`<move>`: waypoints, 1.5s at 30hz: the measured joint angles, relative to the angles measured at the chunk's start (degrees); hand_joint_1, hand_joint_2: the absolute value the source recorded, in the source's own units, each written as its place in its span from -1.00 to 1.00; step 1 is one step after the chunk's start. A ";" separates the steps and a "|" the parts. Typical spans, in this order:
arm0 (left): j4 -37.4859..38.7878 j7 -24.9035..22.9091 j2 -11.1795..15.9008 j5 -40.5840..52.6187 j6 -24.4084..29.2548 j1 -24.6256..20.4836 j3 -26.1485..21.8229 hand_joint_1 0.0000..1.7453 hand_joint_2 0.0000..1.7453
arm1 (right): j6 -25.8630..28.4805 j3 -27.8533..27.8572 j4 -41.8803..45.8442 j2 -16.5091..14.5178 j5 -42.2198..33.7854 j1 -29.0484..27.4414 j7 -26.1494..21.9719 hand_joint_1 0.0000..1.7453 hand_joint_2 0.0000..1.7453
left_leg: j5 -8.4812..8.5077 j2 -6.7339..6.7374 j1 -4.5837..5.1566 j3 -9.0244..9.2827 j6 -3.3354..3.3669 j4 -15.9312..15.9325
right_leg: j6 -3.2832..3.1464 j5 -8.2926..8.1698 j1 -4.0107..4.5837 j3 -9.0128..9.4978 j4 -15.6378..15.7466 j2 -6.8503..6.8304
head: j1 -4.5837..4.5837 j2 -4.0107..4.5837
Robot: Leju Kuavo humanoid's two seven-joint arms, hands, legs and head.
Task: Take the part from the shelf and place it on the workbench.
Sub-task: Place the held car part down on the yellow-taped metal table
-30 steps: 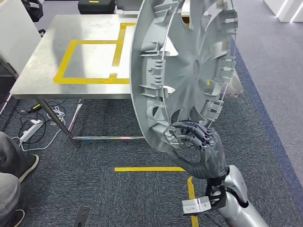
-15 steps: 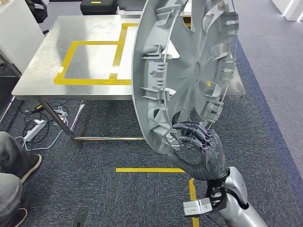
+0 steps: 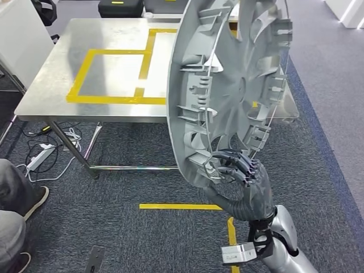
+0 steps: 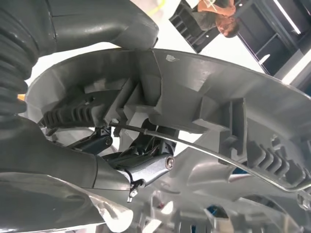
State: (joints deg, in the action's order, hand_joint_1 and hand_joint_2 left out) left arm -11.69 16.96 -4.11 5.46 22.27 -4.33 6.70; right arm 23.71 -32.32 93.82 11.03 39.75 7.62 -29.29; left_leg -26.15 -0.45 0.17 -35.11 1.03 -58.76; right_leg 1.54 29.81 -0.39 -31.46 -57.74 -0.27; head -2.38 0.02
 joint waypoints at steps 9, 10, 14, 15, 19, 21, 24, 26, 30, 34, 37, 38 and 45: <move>0.00 0.00 0.26 1.08 -0.45 0.12 -0.05 -1.00 1.00 | 0.94 0.37 1.40 0.01 1.18 -2.75 0.83 1.00 1.00 | -1.14 -0.19 -0.03 1.73 1.28 0.42 | 0.61 0.45 -0.19 -7.86 -10.38 0.16 | 0.23 0.01; 0.00 0.00 0.23 1.17 -0.45 0.12 -0.05 -1.00 1.00 | 0.93 0.39 1.52 0.01 1.27 -2.86 0.95 1.00 1.00 | -1.42 -0.25 0.08 2.03 1.08 0.37 | 0.46 -1.32 -0.11 -5.97 -6.42 0.16 | 0.23 0.01; 0.00 0.07 0.17 1.31 -0.62 0.06 -0.05 -1.00 1.00 | 0.93 0.47 2.24 0.01 1.61 -3.30 1.15 1.00 1.00 | -1.98 -0.34 0.23 2.26 0.02 0.22 | -0.36 -2.31 0.16 -2.71 -0.53 0.30 | 0.08 0.00; 0.00 0.15 0.15 1.34 -0.77 0.04 -0.05 -1.00 1.00 | 0.93 0.49 2.38 0.01 1.63 -3.48 1.19 1.00 1.00 | -2.18 -0.32 0.17 2.36 -0.27 0.19 | -0.61 -2.31 0.09 -2.55 -0.39 0.31 | 0.08 0.01; 0.00 0.44 -0.15 1.48 -1.14 -0.19 -0.05 -1.00 1.00 | 0.83 0.60 2.78 -0.01 1.49 -3.72 1.35 1.00 1.00 | -6.84 -0.16 -0.14 -1.67 -1.44 -8.96 | -1.77 -1.89 -0.16 -1.40 0.14 0.06 | -0.22 0.01; 0.00 0.44 -0.33 1.56 -1.20 -0.08 -0.05 -1.00 1.00 | 0.79 0.60 2.79 -0.01 1.52 -3.76 1.37 1.00 1.00 | -8.75 -0.13 -0.36 -5.41 -1.76 -15.63 | -1.97 -1.53 -0.11 -1.02 0.12 0.07 | -0.23 0.01; 0.00 0.44 -0.42 1.60 -1.22 -0.03 -0.05 -1.00 1.00 | 0.73 0.59 2.79 -0.01 1.55 -3.83 1.36 1.00 1.00 | -3.76 -0.08 -0.52 -4.52 -1.75 -11.44 | -1.72 -0.77 -0.11 0.07 0.10 0.26 | -0.26 0.01; 0.00 0.43 -0.45 1.60 -1.22 -0.12 -0.05 -1.00 1.00 | 0.68 0.62 2.79 -0.02 1.52 -3.75 1.38 1.00 1.00 | -0.31 0.01 -0.44 -1.32 -1.39 -3.86 | -1.22 -0.14 -0.03 0.61 0.09 0.31 | -0.21 0.01; 0.00 -0.20 -0.57 1.64 -1.08 -0.22 -0.05 -1.00 1.00 | 0.40 0.71 2.91 -0.03 1.35 -3.52 1.35 1.00 1.00 | -0.54 -0.02 -0.10 0.27 0.00 0.05 | 0.17 -0.02 0.00 0.73 -0.21 0.24 | -0.15 -0.01; 0.00 -0.58 -0.60 1.59 -0.80 -0.29 -0.19 -1.00 1.00 | 0.12 0.80 2.92 -0.08 -0.52 -3.07 0.54 1.00 1.00 | -1.01 -0.17 -0.32 1.88 1.28 0.61 | 0.95 3.67 -0.17 -3.39 -8.38 0.26 | 0.44 0.00; 0.00 -0.49 -0.88 1.19 -0.68 -0.15 -0.67 -1.00 1.00 | -0.62 0.84 2.44 -0.30 -1.77 -2.18 -0.25 1.00 1.00 | -1.75 -0.18 -0.16 2.52 1.42 0.56 | 1.23 5.61 -0.21 -9.48 -16.48 0.25 | 0.56 0.01; 0.00 -0.45 -1.02 1.05 -0.63 -0.09 -0.86 -1.00 1.00 | -0.95 0.84 2.10 -0.42 -2.01 -1.80 -0.41 1.00 1.00 | -2.07 -0.20 -0.15 2.92 1.35 0.55 | 1.21 4.08 -0.21 -9.73 -15.47 0.24 | 0.56 0.01; 0.00 -0.02 -1.21 0.98 -0.48 0.13 -1.56 -1.00 1.00 | -1.60 0.59 0.24 -1.77 -2.27 0.10 -0.98 1.00 1.00 | -3.85 -0.26 -0.12 5.09 -0.53 0.48 | -0.77 -2.64 0.24 -3.57 -0.64 0.32 | 0.51 -0.02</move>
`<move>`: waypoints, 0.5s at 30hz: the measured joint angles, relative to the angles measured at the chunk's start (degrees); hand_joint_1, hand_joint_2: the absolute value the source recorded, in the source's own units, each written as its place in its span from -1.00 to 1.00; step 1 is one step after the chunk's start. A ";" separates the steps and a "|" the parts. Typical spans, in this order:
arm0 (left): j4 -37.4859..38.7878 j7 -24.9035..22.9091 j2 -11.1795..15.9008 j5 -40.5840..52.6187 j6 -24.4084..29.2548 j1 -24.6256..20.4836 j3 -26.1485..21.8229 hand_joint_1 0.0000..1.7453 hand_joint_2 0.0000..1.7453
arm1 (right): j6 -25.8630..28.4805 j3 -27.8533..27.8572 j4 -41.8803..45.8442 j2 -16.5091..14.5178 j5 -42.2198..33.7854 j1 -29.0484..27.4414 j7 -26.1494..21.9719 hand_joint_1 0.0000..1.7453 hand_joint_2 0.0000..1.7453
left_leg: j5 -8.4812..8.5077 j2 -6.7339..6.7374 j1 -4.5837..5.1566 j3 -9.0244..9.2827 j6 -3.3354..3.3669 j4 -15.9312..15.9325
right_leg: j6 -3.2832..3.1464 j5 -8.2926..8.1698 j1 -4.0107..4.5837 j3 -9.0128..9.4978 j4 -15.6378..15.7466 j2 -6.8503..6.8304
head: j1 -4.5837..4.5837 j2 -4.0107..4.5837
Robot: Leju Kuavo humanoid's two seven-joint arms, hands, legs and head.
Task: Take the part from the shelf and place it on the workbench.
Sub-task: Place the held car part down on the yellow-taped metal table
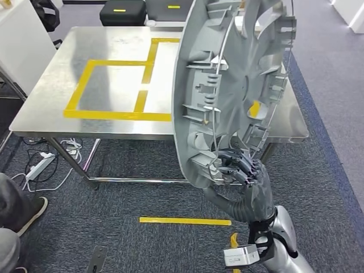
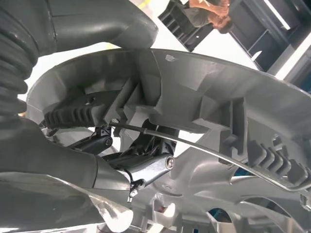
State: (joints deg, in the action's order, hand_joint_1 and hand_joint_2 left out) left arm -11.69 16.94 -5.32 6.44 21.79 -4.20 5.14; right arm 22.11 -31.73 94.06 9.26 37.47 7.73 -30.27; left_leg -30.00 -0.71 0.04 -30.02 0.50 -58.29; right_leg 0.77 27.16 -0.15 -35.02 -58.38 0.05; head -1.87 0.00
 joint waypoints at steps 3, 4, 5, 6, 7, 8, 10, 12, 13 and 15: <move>0.00 0.21 0.08 0.03 -0.03 -0.05 -0.10 -1.00 1.00 | 0.03 -0.04 -0.37 -0.40 -0.06 0.15 0.02 1.00 1.00 | -1.67 0.10 -0.07 -1.33 -0.75 -4.06 | -0.95 0.40 -0.28 1.57 0.43 -0.05 | -0.09 0.01; 0.00 0.25 0.09 0.07 -0.08 -0.10 -0.11 -1.00 1.00 | 0.09 -0.04 -0.44 -0.52 0.01 0.16 0.04 1.00 1.00 | -3.05 0.14 -0.13 -3.09 -0.95 -7.34 | -1.18 0.78 -0.26 2.01 0.50 -0.12 | -0.09 0.02; 0.00 0.27 0.09 0.16 -0.15 -0.06 -0.11 -1.00 1.00 | 0.20 -0.03 -0.49 -0.64 0.21 0.11 0.08 1.00 1.00 | -4.56 0.16 -0.18 -5.32 -1.13 -11.06 | -1.34 1.19 -0.21 2.39 0.51 -0.13 | -0.13 0.01; 0.00 0.32 0.10 0.33 -0.24 0.09 -0.11 -1.00 1.00 | 0.37 -0.04 -0.50 -0.71 0.67 -0.12 0.18 1.00 1.00 | -5.65 0.17 -0.23 -7.51 -1.25 -14.27 | -1.41 1.64 -0.14 2.85 0.51 -0.09 | -0.11 0.02; 0.00 0.39 0.13 0.53 -0.32 0.28 -0.11 -1.00 1.00 | 0.58 -0.06 -0.43 -0.74 1.28 -0.48 0.35 1.00 1.00 | -5.71 0.18 -0.25 -8.98 -1.25 -15.90 | -1.43 2.10 -0.07 3.38 0.51 -0.02 | -0.11 0.02; 0.00 0.48 0.16 0.78 -0.38 0.43 -0.11 -1.00 1.00 | 0.82 -0.09 -0.27 -0.75 1.91 -0.93 0.59 1.00 1.00 | -4.59 0.18 -0.25 -9.61 -1.16 -15.65 | -1.41 2.61 0.00 4.07 0.51 0.05 | -0.13 0.02; 0.00 0.62 0.29 1.24 -0.44 0.53 -0.11 -1.00 1.00 | 1.29 -0.18 0.28 -0.75 2.87 -1.77 1.17 1.00 1.00 | 0.50 0.18 -0.21 -8.34 -0.72 -9.67 | -1.22 3.78 0.09 5.71 0.54 0.10 | -0.12 0.02; 0.00 0.68 0.40 1.50 -0.46 0.44 -0.10 -1.00 1.00 | 1.69 -0.24 0.75 -0.75 3.40 -2.12 1.77 1.00 1.00 | 3.25 0.24 0.18 -6.96 -0.15 -3.77 | -0.73 4.78 0.11 6.92 0.66 0.11 | -0.02 0.02; 0.00 0.68 0.41 1.62 -0.51 0.41 -0.10 -1.00 1.00 | 1.78 -0.24 0.91 -0.75 3.71 -2.14 2.13 1.00 1.00 | 3.55 0.27 0.45 -6.64 0.22 -2.23 | -0.35 5.16 0.07 7.00 0.88 0.14 | 0.04 0.02; 0.00 0.57 0.44 2.03 -0.60 0.40 -0.09 -1.00 1.00 | 1.58 -0.26 1.10 -0.75 4.47 -2.06 3.00 1.00 1.00 | 3.09 0.30 0.73 -6.09 1.03 -1.08 | 0.53 5.12 -0.02 7.30 0.67 0.28 | 0.08 0.01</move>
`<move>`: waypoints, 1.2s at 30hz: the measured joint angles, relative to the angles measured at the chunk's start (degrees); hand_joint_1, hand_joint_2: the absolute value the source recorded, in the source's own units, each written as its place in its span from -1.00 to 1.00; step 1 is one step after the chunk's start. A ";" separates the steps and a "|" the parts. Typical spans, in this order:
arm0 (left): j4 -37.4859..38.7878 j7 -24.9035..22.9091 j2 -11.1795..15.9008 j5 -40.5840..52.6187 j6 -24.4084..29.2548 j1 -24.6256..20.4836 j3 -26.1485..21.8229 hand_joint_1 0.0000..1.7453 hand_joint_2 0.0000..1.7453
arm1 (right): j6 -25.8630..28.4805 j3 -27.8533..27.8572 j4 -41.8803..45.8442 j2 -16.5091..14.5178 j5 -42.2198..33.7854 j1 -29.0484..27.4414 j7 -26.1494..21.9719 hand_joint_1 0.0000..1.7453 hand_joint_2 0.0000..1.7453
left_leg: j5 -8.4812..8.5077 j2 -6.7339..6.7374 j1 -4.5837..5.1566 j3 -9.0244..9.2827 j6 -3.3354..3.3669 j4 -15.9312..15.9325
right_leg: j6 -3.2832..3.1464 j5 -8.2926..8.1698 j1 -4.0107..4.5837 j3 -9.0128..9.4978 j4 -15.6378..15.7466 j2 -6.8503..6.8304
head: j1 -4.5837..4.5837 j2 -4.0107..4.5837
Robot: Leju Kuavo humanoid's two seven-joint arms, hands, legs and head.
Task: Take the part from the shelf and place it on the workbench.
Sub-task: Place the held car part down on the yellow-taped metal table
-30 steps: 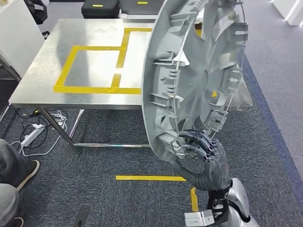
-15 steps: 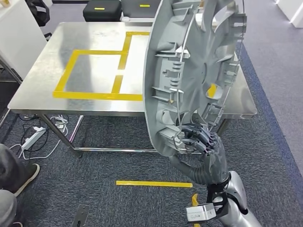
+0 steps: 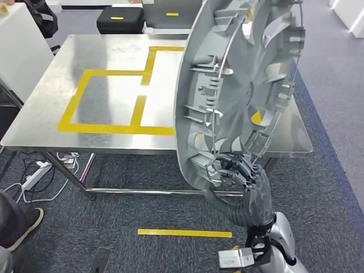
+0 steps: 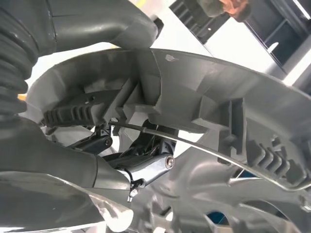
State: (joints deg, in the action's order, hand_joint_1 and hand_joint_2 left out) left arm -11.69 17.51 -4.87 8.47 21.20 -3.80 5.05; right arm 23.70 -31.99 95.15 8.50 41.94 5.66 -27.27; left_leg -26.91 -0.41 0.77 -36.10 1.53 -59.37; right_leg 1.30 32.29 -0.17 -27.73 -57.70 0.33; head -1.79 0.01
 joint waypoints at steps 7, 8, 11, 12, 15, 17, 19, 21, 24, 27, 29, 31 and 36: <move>0.00 -0.94 0.09 1.12 -0.45 -0.25 -0.02 -1.00 1.00 | -1.91 -0.01 0.16 0.10 2.41 1.31 2.96 1.00 1.00 | -1.62 -0.09 -0.39 3.77 1.29 0.76 | 1.33 5.01 -0.03 -10.91 -16.52 -0.12 | 0.69 -0.01; 0.00 -1.05 0.09 1.22 -0.53 -0.17 -0.02 -1.00 1.00 | -2.09 -0.01 0.16 0.11 2.59 1.35 3.18 1.00 1.00 | -2.22 -0.14 -0.38 4.54 1.27 0.76 | 1.32 4.84 -0.02 -12.03 -16.50 -0.13 | 0.71 0.00; 0.00 -1.10 0.08 1.39 -0.62 -0.14 -0.02 -1.00 1.00 | -2.33 0.01 0.14 0.20 2.77 1.49 3.55 1.00 1.00 | -4.27 -0.28 -0.39 7.26 0.94 0.81 | 0.77 -2.29 0.05 -10.71 -7.38 -0.23 | 0.72 0.01; 0.00 -1.10 0.08 1.40 -0.64 -0.20 -0.02 -1.00 1.00 | -2.36 0.01 0.11 0.24 2.77 1.63 3.60 1.00 1.00 | -4.85 -0.33 -0.38 7.85 0.70 0.91 | 0.46 -4.22 0.17 -9.99 -4.35 -0.30 | 0.76 0.01; 0.00 -1.10 0.07 1.41 -0.69 -0.27 -0.02 -1.00 1.00 | -2.39 0.01 0.12 0.33 2.80 2.11 3.64 1.00 1.00 | -5.34 -0.31 -0.37 8.59 -0.30 1.42 | -0.79 -5.60 0.54 -8.79 -1.30 -0.24 | 0.78 0.01; 0.00 -1.10 0.11 1.43 -0.67 -0.25 -0.02 -1.00 1.00 | -2.39 0.02 0.17 0.35 2.77 2.17 3.68 1.00 1.00 | -5.01 -0.24 -0.36 8.27 -0.79 -0.28 | -1.51 -5.72 0.34 -7.61 -0.75 -0.15 | 0.70 0.00; 0.00 -1.17 0.14 1.52 -0.66 -0.36 -0.02 -1.00 1.00 | -2.52 0.02 0.15 0.35 2.78 2.36 3.94 1.00 1.00 | -5.58 -0.19 -0.47 5.28 -1.26 -5.88 | -2.05 -5.02 0.14 -6.23 -0.39 -0.23 | 0.66 0.00; 0.00 -1.67 0.13 2.08 -0.86 -0.41 0.04 -1.00 1.00 | -3.29 0.05 -0.09 0.43 3.09 3.03 4.85 1.00 1.00 | -8.43 -0.15 -0.70 0.61 -1.77 -12.68 | -2.32 -4.03 0.16 -5.15 -0.35 -0.18 | 0.64 0.01; 0.00 -2.90 0.15 3.30 -1.52 -0.55 0.19 -1.00 1.00 | -5.44 0.14 -1.93 0.68 4.25 5.47 6.64 1.00 1.00 | -9.55 -0.13 -0.91 -2.90 -2.07 -13.46 | -2.19 -2.41 0.18 -3.10 -0.35 0.25 | 0.62 0.01; 0.00 -3.20 0.13 4.23 -2.44 -0.96 0.42 -1.00 1.00 | -7.16 0.42 -5.06 0.80 5.81 8.44 8.34 1.00 1.00 | -1.40 -0.03 -0.75 -1.43 -1.51 -3.80 | -1.61 -0.69 0.17 -1.03 -0.30 0.36 | 0.70 0.01; -0.03 -3.08 0.04 4.78 -3.11 -1.20 0.65 -1.00 1.00 | -8.07 0.65 -7.14 0.90 6.76 10.38 9.45 1.00 1.00 | 1.44 0.07 -0.26 -0.93 -0.86 -0.96 | -0.87 0.15 0.08 -0.64 -0.24 0.43 | 0.80 0.02; -0.11 -3.10 -0.12 5.30 -4.04 -1.56 0.82 -1.00 1.00 | -9.00 0.83 -9.38 1.03 7.83 12.61 10.61 1.00 1.00 | 1.60 0.05 0.05 -0.63 -0.18 -0.60 | -0.16 0.63 -0.07 -0.36 0.07 0.46 | 0.84 0.01; -0.43 -3.11 -0.43 5.79 -6.38 -2.81 0.99 -1.00 1.00 | -10.28 0.93 -16.07 1.43 11.10 18.26 13.02 1.00 1.00 | 1.16 0.02 -0.30 0.50 1.17 0.49 | 0.99 4.94 -0.14 -7.73 -11.67 0.10 | 1.11 0.01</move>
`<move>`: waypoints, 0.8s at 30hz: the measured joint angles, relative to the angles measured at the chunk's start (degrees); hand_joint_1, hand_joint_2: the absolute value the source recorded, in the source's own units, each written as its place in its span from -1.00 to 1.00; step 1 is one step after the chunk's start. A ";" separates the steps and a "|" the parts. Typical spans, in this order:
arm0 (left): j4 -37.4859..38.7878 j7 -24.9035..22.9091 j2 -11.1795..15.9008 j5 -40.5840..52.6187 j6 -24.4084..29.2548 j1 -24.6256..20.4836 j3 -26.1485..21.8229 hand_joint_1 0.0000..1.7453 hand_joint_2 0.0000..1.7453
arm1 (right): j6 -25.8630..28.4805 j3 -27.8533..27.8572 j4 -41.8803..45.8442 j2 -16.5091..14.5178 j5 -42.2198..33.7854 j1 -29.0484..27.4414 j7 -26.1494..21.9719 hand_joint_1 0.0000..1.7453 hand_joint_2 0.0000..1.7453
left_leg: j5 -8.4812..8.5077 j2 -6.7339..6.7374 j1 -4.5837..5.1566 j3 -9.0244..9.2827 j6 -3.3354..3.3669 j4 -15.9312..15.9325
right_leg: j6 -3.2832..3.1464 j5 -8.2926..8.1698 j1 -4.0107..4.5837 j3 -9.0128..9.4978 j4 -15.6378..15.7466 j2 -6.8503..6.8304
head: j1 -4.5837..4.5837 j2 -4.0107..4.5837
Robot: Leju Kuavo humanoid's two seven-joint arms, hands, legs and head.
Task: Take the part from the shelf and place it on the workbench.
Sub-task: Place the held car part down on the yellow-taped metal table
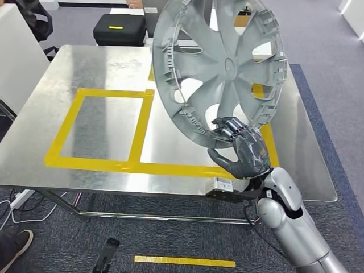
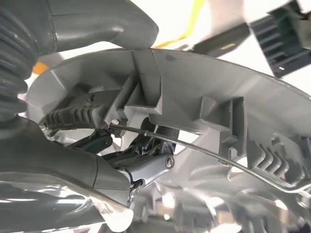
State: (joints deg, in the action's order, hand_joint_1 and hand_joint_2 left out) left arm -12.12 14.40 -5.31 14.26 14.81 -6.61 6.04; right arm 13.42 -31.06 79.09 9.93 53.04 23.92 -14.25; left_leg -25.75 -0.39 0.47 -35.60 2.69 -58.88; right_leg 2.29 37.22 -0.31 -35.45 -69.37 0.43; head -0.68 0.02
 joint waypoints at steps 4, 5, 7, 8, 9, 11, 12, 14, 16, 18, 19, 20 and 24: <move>-0.05 1.15 -0.04 0.36 -1.74 -0.11 0.01 -1.00 1.00 | -1.15 -0.59 -6.47 0.55 2.20 3.52 1.66 1.00 1.00 | -1.75 -0.12 -0.03 1.98 0.03 -0.05 | 0.21 -5.26 -0.05 -5.66 -2.40 -0.05 | 0.01 0.01; -0.08 1.68 -0.05 0.67 -2.41 -0.17 0.02 -1.00 1.00 | -1.29 -0.57 -8.32 0.74 1.72 4.40 1.66 1.00 1.00 | -2.31 -0.20 -0.05 2.74 -0.08 -0.05 | 0.09 -8.47 -0.03 -4.62 1.52 -0.09 | 0.00 0.01; -0.13 2.76 -0.08 1.44 -3.69 -0.41 0.06 -1.00 1.00 | -1.09 -0.17 -12.26 1.08 0.89 6.09 1.72 1.00 1.00 | -3.16 -0.45 0.08 3.56 -0.49 -0.13 | -0.31 -12.05 0.16 -2.08 7.87 -0.13 | 0.03 0.01; -0.15 3.17 -0.10 1.79 -4.15 -0.51 0.09 -1.00 1.00 | -0.67 0.02 -14.27 1.20 1.25 6.93 2.06 1.00 1.00 | -3.32 -0.53 0.12 3.51 -0.71 -0.18 | -0.59 -12.03 0.27 -1.36 9.26 -0.09 | -0.02 0.00; -0.17 3.56 -0.14 2.08 -4.65 -0.58 0.12 -1.00 1.00 | -0.10 0.14 -16.47 1.29 2.30 7.86 2.69 1.00 1.00 | -3.33 -0.57 0.16 3.34 -0.93 -0.17 | -0.85 -11.58 0.35 -0.98 9.81 -0.03 | -0.02 0.00; -0.22 4.45 -0.18 2.39 -5.88 -0.65 0.14 -1.00 1.00 | 1.02 0.05 -21.23 1.48 6.09 9.77 4.30 1.00 1.00 | -3.62 -0.53 0.17 3.23 -1.40 -0.29 | -1.38 -11.08 0.16 -0.53 10.71 0.03 | -0.06 -0.01; -0.25 5.00 -0.17 2.42 -6.45 -0.67 0.14 -1.00 1.00 | 1.30 -0.03 -23.90 1.69 8.23 10.71 4.99 1.00 1.00 | -4.21 -0.45 0.17 2.95 -1.69 -1.09 | -1.65 -11.00 0.01 -0.22 10.96 -0.05 | -0.07 0.00; -0.31 5.81 -0.13 2.42 -7.06 -0.72 0.13 -1.00 1.00 | 1.45 -0.19 -28.90 2.09 11.06 12.37 5.74 1.00 1.00 | -6.71 -0.29 -0.02 0.42 -2.23 -6.36 | -2.16 -10.81 -0.21 0.40 11.31 -0.26 | -0.14 0.01; -0.32 6.06 -0.09 2.46 -7.10 -0.63 0.13 -1.00 1.00 | 1.53 -0.33 -32.98 2.34 12.28 13.44 6.10 1.00 1.00 | -9.19 -0.22 -0.35 -4.02 -2.61 -14.11 | -2.39 -10.52 -0.21 0.67 11.34 -0.29 | -0.18 0.01; -0.32 6.06 -0.07 2.55 -6.89 -0.50 0.12 -1.00 1.00 | 1.09 -0.72 -36.60 2.62 14.13 14.18 6.97 1.00 1.00 | -8.14 -0.19 -0.67 -6.37 -2.85 -16.58 | -2.29 -10.15 -0.22 1.09 11.32 -0.20 | -0.18 0.01; -0.32 6.06 -0.05 2.57 -6.73 -0.49 0.10 -1.00 1.00 | 0.66 -1.01 -38.27 2.85 15.27 14.53 7.50 1.00 1.00 | -5.94 -0.16 -0.83 -6.00 -2.92 -14.50 | -2.15 -9.90 -0.24 1.44 11.30 -0.16 | -0.19 0.01; -0.33 6.06 -0.04 2.59 -6.58 -0.49 0.08 -1.00 1.00 | 0.17 -1.33 -39.91 3.10 16.34 14.83 7.95 1.00 1.00 | -3.12 -0.13 -0.98 -4.81 -2.95 -10.74 | -1.93 -9.58 -0.26 1.87 11.28 -0.17 | -0.18 0.01; -0.36 6.04 -0.05 2.59 -6.05 -0.40 -0.02 -1.00 1.00 | -0.76 -2.33 -44.66 4.14 17.67 16.08 8.49 1.00 1.00 | 0.34 -0.19 -0.74 -1.29 -2.57 -1.53 | -0.72 -8.88 -0.10 2.18 11.10 -0.27 | -0.10 0.01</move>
State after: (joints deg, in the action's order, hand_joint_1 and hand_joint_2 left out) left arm -12.48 20.44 -5.36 16.85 8.76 -7.01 6.02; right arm 12.66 -33.39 34.43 14.06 70.72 40.01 -5.76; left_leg -25.41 -0.58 -0.27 -36.89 0.13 -60.41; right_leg 1.57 28.35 -0.41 -33.28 -58.27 0.16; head -0.78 0.02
